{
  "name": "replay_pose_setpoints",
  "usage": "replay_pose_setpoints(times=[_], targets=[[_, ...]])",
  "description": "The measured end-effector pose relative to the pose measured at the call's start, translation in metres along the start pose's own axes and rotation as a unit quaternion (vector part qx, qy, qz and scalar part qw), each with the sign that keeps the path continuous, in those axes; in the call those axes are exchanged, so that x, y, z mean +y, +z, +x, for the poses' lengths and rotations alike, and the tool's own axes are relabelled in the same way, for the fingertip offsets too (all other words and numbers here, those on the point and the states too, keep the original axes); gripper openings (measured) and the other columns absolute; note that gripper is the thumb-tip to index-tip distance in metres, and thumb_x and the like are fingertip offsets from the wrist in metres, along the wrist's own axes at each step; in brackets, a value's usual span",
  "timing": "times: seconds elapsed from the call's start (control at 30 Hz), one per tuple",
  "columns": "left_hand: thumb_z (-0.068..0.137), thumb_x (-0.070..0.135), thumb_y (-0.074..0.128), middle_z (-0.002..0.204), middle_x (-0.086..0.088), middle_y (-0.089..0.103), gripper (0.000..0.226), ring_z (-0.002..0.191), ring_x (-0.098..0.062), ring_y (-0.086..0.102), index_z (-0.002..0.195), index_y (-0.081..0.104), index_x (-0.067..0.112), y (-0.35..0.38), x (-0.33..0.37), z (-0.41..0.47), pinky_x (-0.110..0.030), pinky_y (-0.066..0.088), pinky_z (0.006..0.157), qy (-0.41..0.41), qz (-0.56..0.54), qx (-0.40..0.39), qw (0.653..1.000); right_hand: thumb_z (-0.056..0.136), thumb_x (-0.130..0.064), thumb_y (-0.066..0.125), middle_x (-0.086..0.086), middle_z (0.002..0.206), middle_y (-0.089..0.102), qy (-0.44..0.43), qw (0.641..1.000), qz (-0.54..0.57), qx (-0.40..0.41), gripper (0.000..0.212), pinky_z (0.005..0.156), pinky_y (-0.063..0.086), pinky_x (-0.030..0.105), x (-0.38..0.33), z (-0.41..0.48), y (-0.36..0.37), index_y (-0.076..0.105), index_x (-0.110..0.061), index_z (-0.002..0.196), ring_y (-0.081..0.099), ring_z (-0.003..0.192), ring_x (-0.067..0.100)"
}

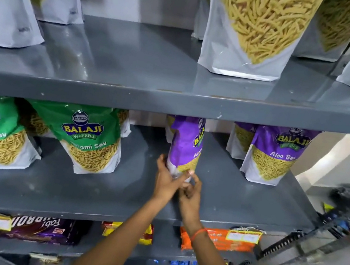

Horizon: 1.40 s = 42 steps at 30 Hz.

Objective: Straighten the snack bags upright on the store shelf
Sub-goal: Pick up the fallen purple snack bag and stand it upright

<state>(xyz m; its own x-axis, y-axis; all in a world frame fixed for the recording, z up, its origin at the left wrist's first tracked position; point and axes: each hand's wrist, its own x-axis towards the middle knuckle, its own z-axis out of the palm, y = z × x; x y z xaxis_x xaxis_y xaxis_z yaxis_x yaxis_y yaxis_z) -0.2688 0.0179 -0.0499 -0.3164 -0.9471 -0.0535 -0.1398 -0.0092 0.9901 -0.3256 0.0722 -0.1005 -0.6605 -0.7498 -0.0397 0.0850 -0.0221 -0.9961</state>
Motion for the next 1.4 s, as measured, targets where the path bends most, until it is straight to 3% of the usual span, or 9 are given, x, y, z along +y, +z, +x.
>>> replay_pose_setpoints(times=[0.17,0.3,0.6,0.77,0.87,1.0,1.13,1.2,1.4], targets=[[0.052,0.030,0.086,0.115,-0.020,0.062,0.076,0.114,-0.033,0.050,0.114,0.049,0.003,-0.023,0.002,0.030,-0.039,0.046,0.092,0.014,0.082,-0.012,0.996,0.080,0.016,0.053,0.016,0.099,0.060,0.009,0.992,-0.092,0.085,0.041,0.084,0.050,0.029,-0.010,0.013,-0.008,0.050,-0.010,0.112,0.058,0.091,0.024],[0.049,0.031,0.082,0.126,-0.021,0.060,0.088,0.115,-0.033,0.058,0.124,0.047,0.002,-0.048,0.005,0.049,-0.052,0.047,0.100,0.013,0.042,-0.117,0.992,0.070,-0.004,0.078,0.016,0.150,0.035,-0.038,0.983,-0.177,-0.026,0.091,0.112,0.032,0.035,-0.025,0.043,-0.021,0.025,-0.001,0.144,0.037,0.134,0.023],[0.080,-0.009,0.062,0.136,-0.026,0.050,0.056,0.124,-0.039,0.050,0.131,0.039,-0.002,-0.061,0.012,0.064,-0.054,0.038,0.109,-0.032,-0.024,-0.254,0.966,0.066,-0.013,0.084,0.015,0.134,0.044,-0.052,0.981,-0.184,0.044,0.083,0.104,0.045,0.052,-0.021,0.048,-0.014,0.038,-0.011,0.136,0.044,0.127,0.030],[0.076,0.042,0.065,0.159,-0.008,0.010,0.098,0.146,-0.016,0.009,0.147,0.003,0.012,-0.038,0.009,0.022,-0.026,0.016,0.116,0.099,0.086,-0.005,0.991,0.083,-0.032,0.067,0.013,0.145,0.039,-0.192,0.937,-0.263,0.127,0.071,0.111,0.034,0.039,-0.039,0.035,-0.028,0.033,-0.010,0.140,0.033,0.135,0.024],[0.083,0.053,0.045,0.157,-0.011,0.006,0.089,0.144,-0.013,-0.007,0.146,-0.003,0.013,-0.010,0.007,-0.005,-0.041,0.007,0.119,0.260,0.323,0.131,0.901,0.092,-0.024,0.053,0.015,0.152,0.032,-0.306,0.882,-0.310,0.179,0.057,0.117,0.026,0.040,-0.060,0.038,-0.043,0.032,-0.009,0.142,0.026,0.142,0.024],[0.086,0.041,0.042,0.143,-0.022,0.043,0.069,0.136,-0.031,0.029,0.137,0.030,-0.003,0.054,0.014,-0.024,-0.051,0.033,0.106,0.372,0.435,0.124,0.810,0.091,-0.024,0.055,0.020,0.153,0.030,-0.371,0.838,-0.368,0.160,0.059,0.119,0.021,0.043,-0.072,0.046,-0.091,0.032,-0.006,0.142,0.020,0.144,0.028],[0.087,0.032,0.053,0.154,-0.017,0.018,0.073,0.142,-0.028,0.013,0.143,0.018,0.001,0.125,0.021,-0.014,-0.044,0.023,0.117,0.338,0.330,-0.055,0.880,0.079,-0.046,0.066,0.026,0.148,0.029,-0.286,0.899,-0.230,0.238,0.083,0.119,0.016,0.019,-0.067,0.061,-0.167,0.033,0.000,0.140,0.027,0.140,0.032],[0.083,0.024,0.063,0.158,-0.013,0.008,0.085,0.146,-0.027,0.013,0.145,0.009,0.005,0.156,0.025,0.001,-0.039,0.020,0.119,0.259,0.292,-0.107,0.914,0.074,-0.040,0.072,0.028,0.149,0.026,-0.185,0.932,-0.160,0.267,0.093,0.121,0.017,0.030,-0.068,0.079,-0.203,0.027,0.005,0.142,0.025,0.141,0.037],[0.071,-0.017,0.066,0.140,-0.025,0.043,0.073,0.121,-0.024,0.046,0.135,0.031,-0.007,0.204,0.031,0.033,-0.014,0.047,0.089,0.039,0.034,-0.252,0.966,0.078,0.011,0.066,0.028,0.137,0.049,-0.066,0.989,-0.129,-0.019,0.066,0.108,0.039,0.049,-0.080,0.121,-0.273,0.036,0.004,0.136,0.050,0.123,0.032]])
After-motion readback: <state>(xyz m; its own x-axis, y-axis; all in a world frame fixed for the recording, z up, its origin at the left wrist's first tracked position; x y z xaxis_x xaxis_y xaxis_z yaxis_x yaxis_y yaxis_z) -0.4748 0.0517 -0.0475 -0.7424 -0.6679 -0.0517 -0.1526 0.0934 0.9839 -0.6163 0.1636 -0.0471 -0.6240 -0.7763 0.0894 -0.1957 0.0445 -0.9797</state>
